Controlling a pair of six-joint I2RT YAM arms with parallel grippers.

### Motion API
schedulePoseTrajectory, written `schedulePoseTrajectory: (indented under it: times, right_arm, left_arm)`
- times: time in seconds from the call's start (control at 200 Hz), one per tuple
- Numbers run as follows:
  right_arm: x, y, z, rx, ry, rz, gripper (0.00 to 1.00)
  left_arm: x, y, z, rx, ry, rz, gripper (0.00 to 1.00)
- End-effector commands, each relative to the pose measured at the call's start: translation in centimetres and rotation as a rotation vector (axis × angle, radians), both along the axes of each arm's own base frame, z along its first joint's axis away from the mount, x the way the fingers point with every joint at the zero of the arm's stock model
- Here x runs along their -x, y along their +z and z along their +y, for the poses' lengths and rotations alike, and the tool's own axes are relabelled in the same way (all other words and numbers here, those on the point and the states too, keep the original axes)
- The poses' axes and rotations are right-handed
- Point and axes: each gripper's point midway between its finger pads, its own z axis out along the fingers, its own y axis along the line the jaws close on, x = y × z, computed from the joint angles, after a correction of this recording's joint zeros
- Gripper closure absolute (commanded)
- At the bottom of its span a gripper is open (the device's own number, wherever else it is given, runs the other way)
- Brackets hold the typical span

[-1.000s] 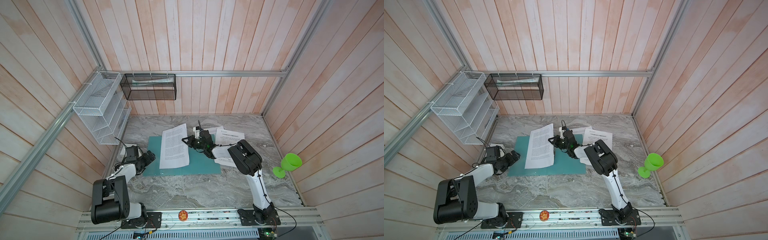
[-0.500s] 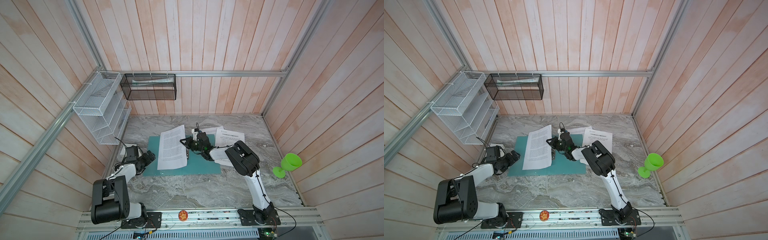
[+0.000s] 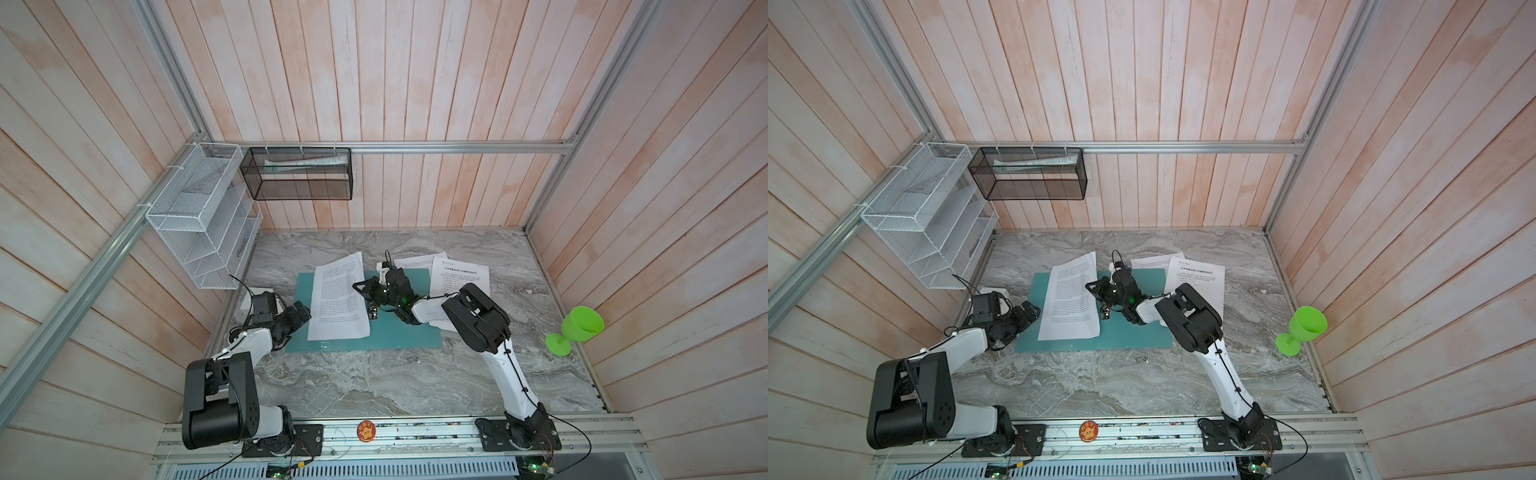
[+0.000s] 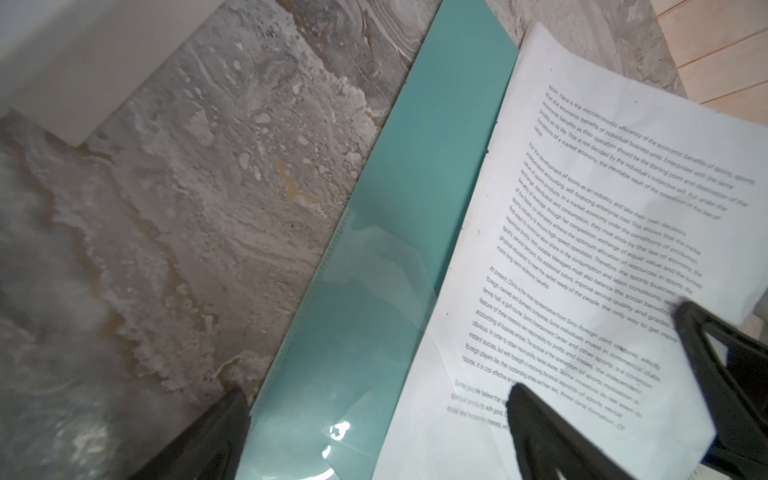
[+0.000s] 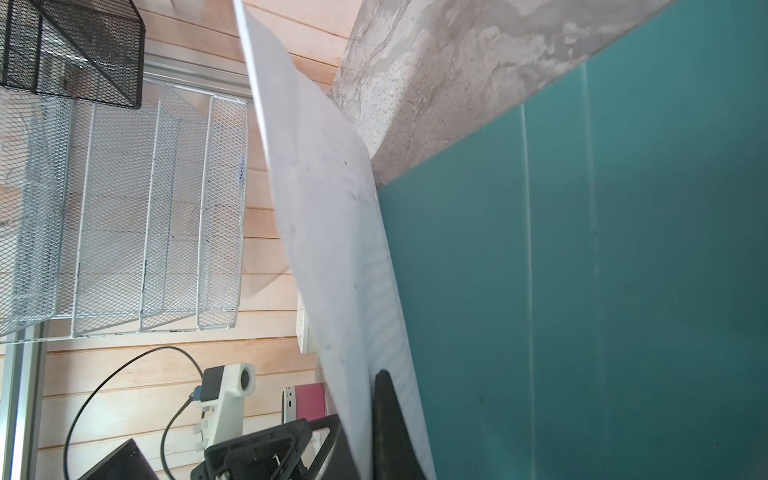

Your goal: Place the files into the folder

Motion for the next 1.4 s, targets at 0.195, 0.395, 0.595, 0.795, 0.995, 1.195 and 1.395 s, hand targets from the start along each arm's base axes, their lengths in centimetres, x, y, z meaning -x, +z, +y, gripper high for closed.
schedulePoseTrajectory:
  times: [0.195,0.395,0.595,0.795,0.995,1.195,1.395]
  right_arm:
    - [-1.6,1.4,-2.1,0.000,-0.074,-0.053,1.00]
    - [-2.1,1.8,-4.6,0.034,-0.111,-0.090,1.00]
    - [-1.6,1.3,-3.9,0.052,-0.094,-0.090,1.00]
    - [-0.5,0.6,-2.5,0.055,-0.064,-0.077,1.00]
    - [-0.5,1.9,-2.7,0.046,0.012,-0.172,1.00]
    - [-0.7,2.6,-4.5,0.079,0.110,-0.227,1.00]
    - [-0.4,2.2,-6.4,0.128,0.145,-0.247,1.00]
  left_arm:
    - [3.3,-2.8,-1.1,0.041,-0.012,0.141,0.02]
    - [3.3,-2.7,-1.1,0.042,-0.013,0.137,0.02]
    - [3.4,-2.8,-1.1,0.043,-0.013,0.138,0.02]
    - [3.3,-2.7,-1.1,0.042,-0.014,0.136,0.01]
    - [3.4,-2.5,-1.1,0.040,-0.013,0.128,0.02]
    - [3.3,-2.6,-1.2,0.043,-0.015,0.129,0.02]
    - [3.3,-2.6,-1.1,0.043,-0.015,0.130,0.02]
